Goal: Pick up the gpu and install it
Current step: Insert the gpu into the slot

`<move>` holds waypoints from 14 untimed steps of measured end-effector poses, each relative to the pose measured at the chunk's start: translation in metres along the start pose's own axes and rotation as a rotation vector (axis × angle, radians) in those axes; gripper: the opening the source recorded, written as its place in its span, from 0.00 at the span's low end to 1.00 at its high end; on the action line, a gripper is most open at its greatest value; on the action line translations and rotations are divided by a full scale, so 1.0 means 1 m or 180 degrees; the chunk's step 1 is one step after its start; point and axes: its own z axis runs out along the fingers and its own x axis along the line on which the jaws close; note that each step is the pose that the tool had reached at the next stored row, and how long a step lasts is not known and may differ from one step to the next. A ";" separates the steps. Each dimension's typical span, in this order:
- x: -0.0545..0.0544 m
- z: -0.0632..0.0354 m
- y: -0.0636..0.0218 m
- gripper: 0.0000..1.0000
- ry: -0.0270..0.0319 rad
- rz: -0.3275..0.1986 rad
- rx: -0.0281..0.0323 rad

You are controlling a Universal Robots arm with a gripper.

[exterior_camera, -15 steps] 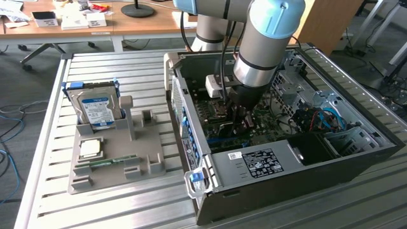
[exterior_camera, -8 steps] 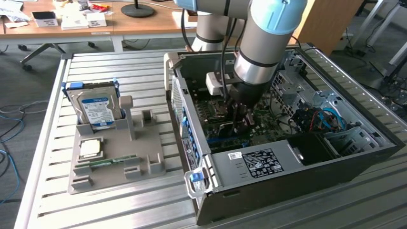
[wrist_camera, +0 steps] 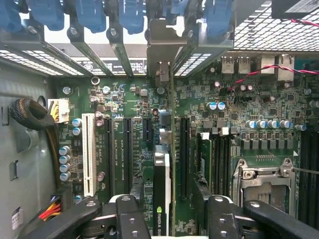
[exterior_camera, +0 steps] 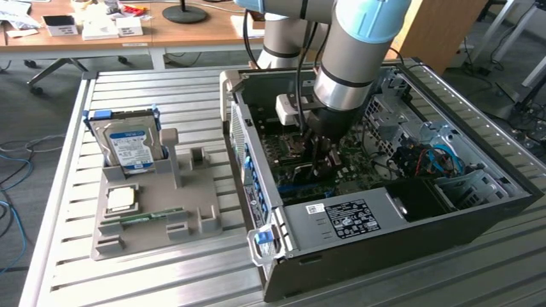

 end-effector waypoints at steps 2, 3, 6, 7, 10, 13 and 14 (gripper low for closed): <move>0.000 0.0000 0.0000 0.52 0.0000 0.0000 0.0000; 0.000 0.0000 0.0000 0.52 0.0000 0.0000 0.0000; 0.000 0.0000 0.0000 0.51 0.0000 0.0000 0.0000; 0.000 0.0000 0.0000 0.51 0.0000 0.0000 0.0000; 0.000 -0.0001 0.0000 0.32 0.0001 0.0000 0.0000; 0.000 -0.0001 0.0000 0.27 0.0001 0.0000 0.0000; 0.000 -0.0001 0.0000 0.27 0.0001 0.0000 0.0000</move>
